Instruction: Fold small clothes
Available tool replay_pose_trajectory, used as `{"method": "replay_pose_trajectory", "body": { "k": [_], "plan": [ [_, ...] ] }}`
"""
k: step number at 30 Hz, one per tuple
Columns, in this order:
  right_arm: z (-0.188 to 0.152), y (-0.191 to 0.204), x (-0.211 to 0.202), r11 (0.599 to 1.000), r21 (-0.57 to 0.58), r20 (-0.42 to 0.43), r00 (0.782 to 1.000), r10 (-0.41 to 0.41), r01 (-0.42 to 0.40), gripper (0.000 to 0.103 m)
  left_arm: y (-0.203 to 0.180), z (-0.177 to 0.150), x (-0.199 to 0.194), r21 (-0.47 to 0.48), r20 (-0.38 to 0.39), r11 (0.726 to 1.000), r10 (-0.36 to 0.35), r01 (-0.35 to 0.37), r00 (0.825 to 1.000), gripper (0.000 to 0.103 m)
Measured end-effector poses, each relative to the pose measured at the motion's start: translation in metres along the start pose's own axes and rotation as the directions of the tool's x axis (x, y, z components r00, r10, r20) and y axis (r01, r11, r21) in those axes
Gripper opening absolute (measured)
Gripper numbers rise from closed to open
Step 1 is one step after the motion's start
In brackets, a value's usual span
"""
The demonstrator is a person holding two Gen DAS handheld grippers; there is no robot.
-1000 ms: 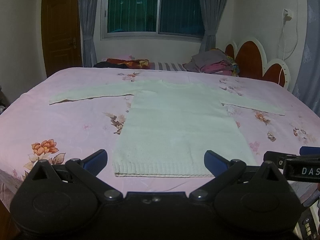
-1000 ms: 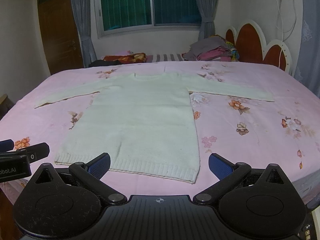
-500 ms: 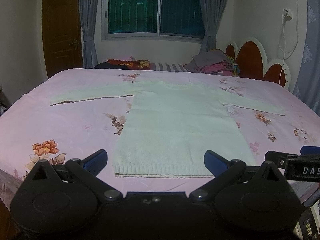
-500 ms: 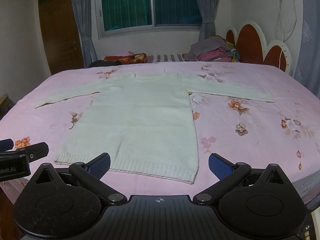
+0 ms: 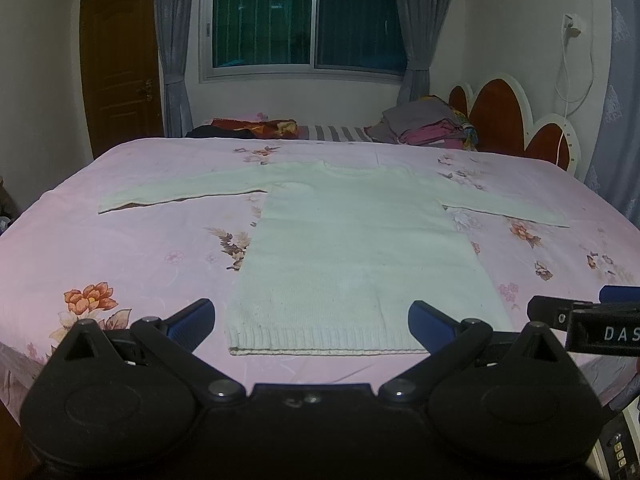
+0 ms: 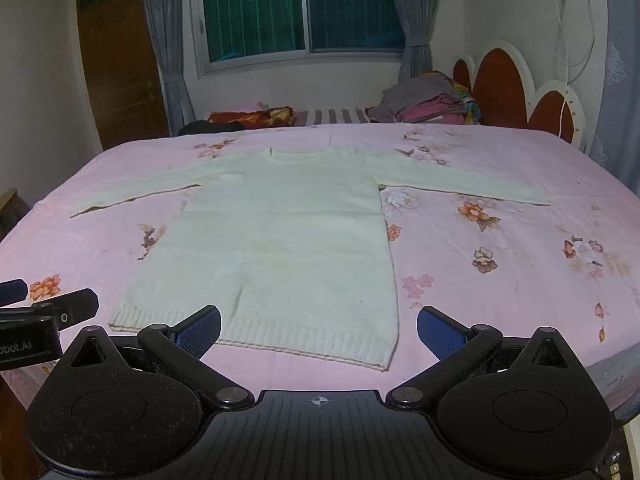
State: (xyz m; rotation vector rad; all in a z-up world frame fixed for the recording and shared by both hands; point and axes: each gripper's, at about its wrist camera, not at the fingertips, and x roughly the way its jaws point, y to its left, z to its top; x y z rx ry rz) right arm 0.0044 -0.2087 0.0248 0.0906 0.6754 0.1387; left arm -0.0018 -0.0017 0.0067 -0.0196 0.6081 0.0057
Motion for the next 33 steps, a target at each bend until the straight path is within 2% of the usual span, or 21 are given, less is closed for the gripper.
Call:
{"method": "replay_pose_trajectory", "body": {
  "k": [33],
  "plan": [
    [0.0002,-0.0009,-0.0016,1.0,-0.003,0.002,1.0,0.006,-0.006,0.103,0.0049,-0.0012,-0.0035,0.003,0.005,1.0,-0.002,0.002,1.0,0.103]
  ]
}}
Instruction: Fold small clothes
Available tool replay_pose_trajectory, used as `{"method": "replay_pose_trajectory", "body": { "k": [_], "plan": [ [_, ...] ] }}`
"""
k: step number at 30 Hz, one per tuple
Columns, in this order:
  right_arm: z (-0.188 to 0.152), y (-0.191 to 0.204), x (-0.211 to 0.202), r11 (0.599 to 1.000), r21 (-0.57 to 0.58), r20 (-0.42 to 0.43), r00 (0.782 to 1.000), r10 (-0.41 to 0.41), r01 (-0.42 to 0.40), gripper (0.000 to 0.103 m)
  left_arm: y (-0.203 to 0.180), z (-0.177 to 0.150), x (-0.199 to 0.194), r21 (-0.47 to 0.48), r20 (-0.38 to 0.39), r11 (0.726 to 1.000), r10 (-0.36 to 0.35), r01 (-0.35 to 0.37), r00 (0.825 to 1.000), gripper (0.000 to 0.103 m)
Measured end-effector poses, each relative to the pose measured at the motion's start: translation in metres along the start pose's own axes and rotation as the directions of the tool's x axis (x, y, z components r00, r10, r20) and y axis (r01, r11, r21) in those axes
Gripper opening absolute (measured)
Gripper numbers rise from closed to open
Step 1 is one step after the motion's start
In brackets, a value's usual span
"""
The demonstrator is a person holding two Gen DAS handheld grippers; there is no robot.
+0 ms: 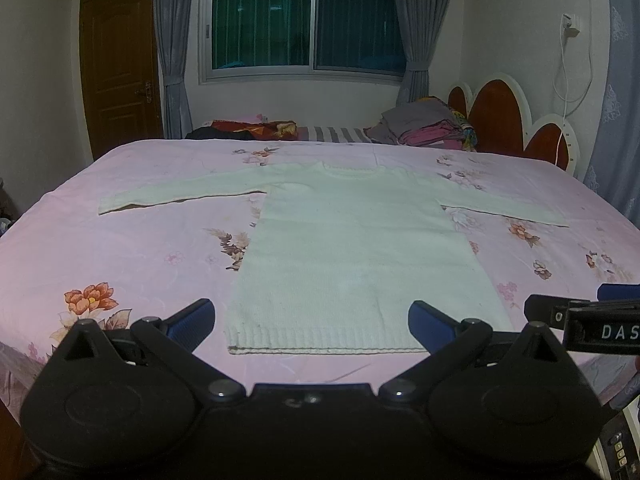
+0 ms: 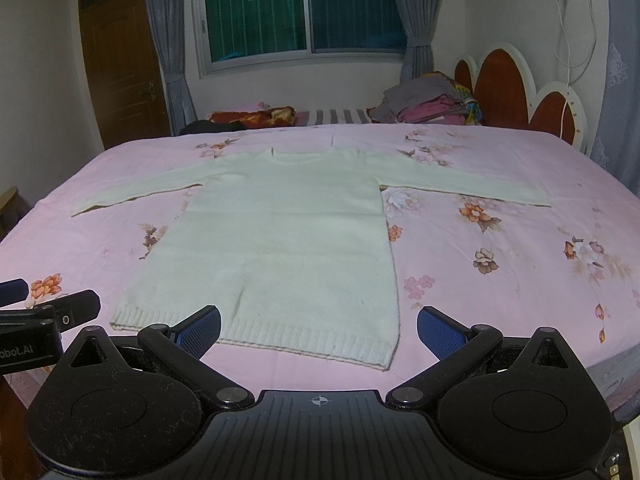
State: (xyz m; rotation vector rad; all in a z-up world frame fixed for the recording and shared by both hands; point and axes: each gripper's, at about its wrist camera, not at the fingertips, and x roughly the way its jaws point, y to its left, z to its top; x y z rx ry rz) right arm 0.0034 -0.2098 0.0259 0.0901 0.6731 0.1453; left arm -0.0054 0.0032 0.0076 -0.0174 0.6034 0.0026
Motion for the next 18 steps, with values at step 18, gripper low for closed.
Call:
{"method": "replay_pose_trajectory", "body": {
  "k": [18],
  "plan": [
    [0.023,-0.018,0.019,0.999,0.034,0.039,0.999,-0.026,0.025,0.103,-0.014,0.023,0.02,0.043,0.021,0.999,-0.006,0.005,1.0,0.103]
  ]
}}
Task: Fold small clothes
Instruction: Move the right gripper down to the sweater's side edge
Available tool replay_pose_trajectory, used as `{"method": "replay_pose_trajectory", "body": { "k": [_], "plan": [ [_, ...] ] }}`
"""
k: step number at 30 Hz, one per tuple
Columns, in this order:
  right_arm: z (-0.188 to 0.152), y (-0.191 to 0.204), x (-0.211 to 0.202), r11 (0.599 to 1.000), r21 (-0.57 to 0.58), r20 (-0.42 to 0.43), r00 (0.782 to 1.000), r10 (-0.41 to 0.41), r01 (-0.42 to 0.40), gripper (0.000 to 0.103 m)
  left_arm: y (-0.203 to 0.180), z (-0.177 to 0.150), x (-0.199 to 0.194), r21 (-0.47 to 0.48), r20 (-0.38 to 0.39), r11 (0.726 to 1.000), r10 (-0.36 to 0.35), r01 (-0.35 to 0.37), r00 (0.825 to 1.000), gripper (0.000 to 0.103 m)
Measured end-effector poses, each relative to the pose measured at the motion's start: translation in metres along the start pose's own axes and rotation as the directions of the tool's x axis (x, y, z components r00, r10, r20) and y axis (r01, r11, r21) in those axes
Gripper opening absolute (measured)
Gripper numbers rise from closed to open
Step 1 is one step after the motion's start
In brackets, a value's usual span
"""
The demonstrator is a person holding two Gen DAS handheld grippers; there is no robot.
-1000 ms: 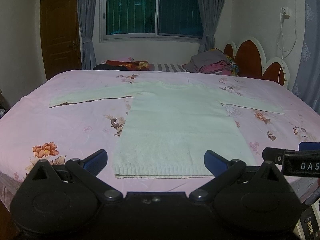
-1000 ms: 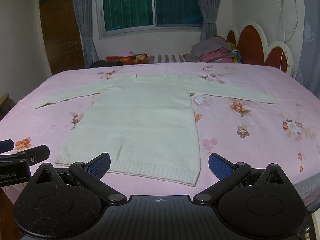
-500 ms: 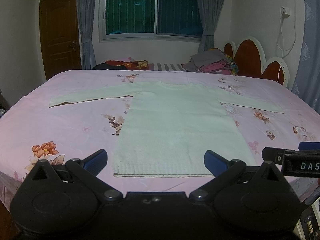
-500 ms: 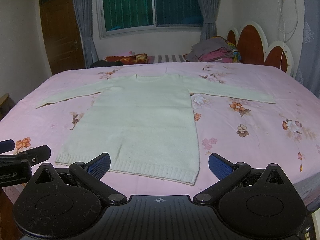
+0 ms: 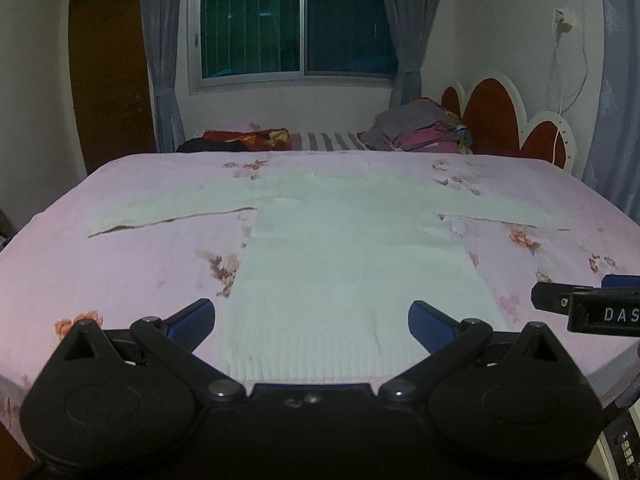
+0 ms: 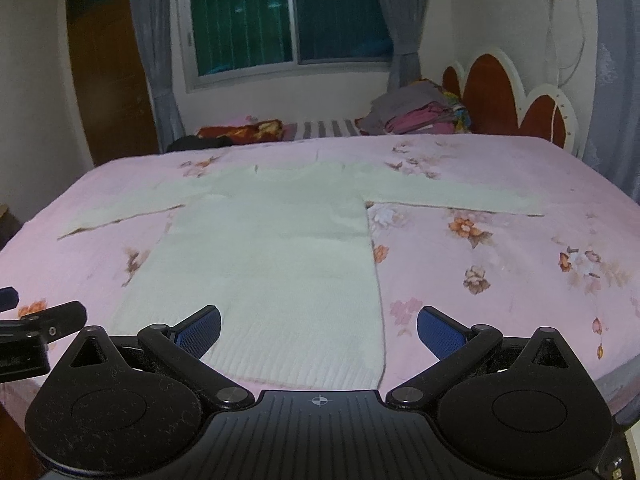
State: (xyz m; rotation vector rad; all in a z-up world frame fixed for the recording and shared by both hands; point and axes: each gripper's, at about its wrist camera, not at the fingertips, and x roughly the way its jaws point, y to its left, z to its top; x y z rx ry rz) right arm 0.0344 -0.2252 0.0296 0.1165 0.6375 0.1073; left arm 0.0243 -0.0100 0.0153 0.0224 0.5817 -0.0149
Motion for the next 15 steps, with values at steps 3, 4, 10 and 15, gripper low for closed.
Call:
{"method": "replay_pose_trajectory", "body": {
  "k": [3,4,10,15],
  "plan": [
    [0.009,-0.005,0.008,1.0,0.012,0.015,1.0,-0.008,0.008,0.103,-0.002,0.011,0.013,0.007,0.005,1.0,-0.007,0.007,1.0,0.103],
    [0.013,-0.007,0.012,1.0,0.016,0.017,1.0,-0.013,0.012,0.103,-0.003,0.015,0.019,0.01,0.005,1.0,-0.012,0.012,1.0,0.103],
    [0.032,-0.016,0.044,0.998,0.042,0.014,0.999,-0.052,0.051,0.103,-0.007,0.031,0.056,0.025,-0.004,0.999,-0.04,0.04,0.999,0.103],
    [0.051,-0.022,0.07,0.993,0.068,0.02,0.995,-0.094,0.093,0.103,-0.005,0.048,0.091,0.048,-0.005,0.996,-0.072,0.072,0.997,0.103]
  ]
}}
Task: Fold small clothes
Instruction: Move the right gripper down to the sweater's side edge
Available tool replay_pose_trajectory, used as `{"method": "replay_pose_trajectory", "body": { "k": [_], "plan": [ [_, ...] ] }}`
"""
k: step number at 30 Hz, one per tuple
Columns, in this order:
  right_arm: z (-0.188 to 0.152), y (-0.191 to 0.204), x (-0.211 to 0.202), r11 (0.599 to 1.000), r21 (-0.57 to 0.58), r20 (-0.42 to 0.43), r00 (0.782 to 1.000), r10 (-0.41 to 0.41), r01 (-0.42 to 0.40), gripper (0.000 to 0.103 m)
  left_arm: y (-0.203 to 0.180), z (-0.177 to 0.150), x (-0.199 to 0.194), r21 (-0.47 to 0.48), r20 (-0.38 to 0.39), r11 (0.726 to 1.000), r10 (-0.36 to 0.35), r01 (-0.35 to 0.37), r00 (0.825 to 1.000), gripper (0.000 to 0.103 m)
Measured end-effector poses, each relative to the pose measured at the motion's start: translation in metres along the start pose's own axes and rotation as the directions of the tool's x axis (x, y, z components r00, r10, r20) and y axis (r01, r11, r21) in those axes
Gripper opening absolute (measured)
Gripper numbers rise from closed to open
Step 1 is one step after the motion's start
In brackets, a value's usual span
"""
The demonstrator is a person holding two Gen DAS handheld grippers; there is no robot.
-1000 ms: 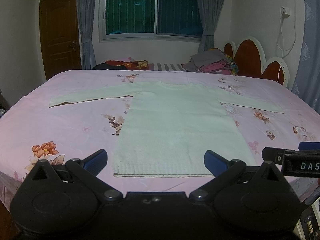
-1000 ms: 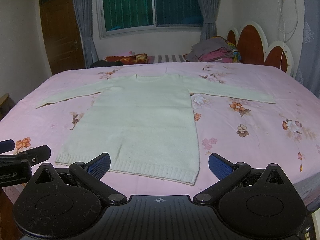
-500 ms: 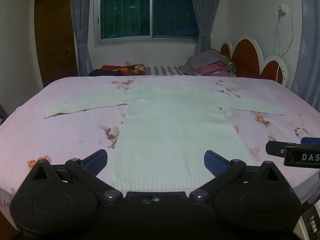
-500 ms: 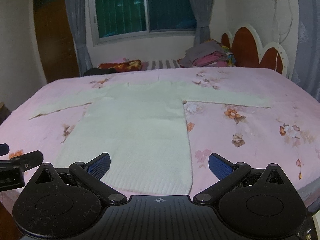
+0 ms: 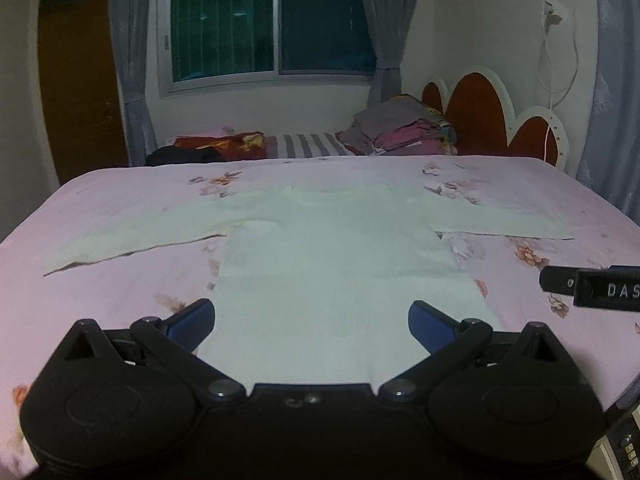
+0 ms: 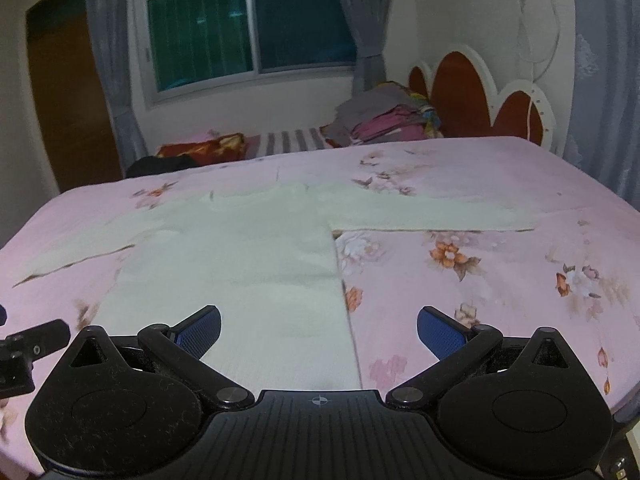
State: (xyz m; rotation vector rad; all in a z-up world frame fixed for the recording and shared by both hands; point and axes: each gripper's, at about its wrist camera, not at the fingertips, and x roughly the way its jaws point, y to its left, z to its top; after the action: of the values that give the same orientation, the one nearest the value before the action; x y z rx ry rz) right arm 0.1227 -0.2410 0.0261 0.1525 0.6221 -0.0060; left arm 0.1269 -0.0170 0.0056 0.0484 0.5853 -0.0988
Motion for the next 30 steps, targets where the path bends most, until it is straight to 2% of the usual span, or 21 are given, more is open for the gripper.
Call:
{"method": "replay_pose_trajectory", "body": {
  "k": [14,18,25,30],
  "plan": [
    [0.063,-0.002,0.06,0.988,0.072,0.048,0.989,-0.139,0.135,0.103,0.023,0.064,0.075,0.029,0.013,0.996,-0.08,0.08,0.997,0.103],
    [0.071,-0.026,0.077,0.976,0.103,0.035,0.98,-0.198,0.194,0.103,0.017,0.067,0.101,-0.024,0.0,0.995,-0.096,0.096,0.995,0.103],
    [0.086,-0.092,0.112,0.952,0.105,0.031,0.955,-0.294,0.289,0.103,-0.014,0.073,0.142,0.011,-0.016,0.998,-0.065,0.065,0.998,0.103],
    [0.098,-0.157,0.155,0.933,0.137,0.014,0.941,-0.337,0.332,0.103,-0.044,0.08,0.18,0.02,-0.082,0.998,-0.055,0.056,0.995,0.103]
  ]
}}
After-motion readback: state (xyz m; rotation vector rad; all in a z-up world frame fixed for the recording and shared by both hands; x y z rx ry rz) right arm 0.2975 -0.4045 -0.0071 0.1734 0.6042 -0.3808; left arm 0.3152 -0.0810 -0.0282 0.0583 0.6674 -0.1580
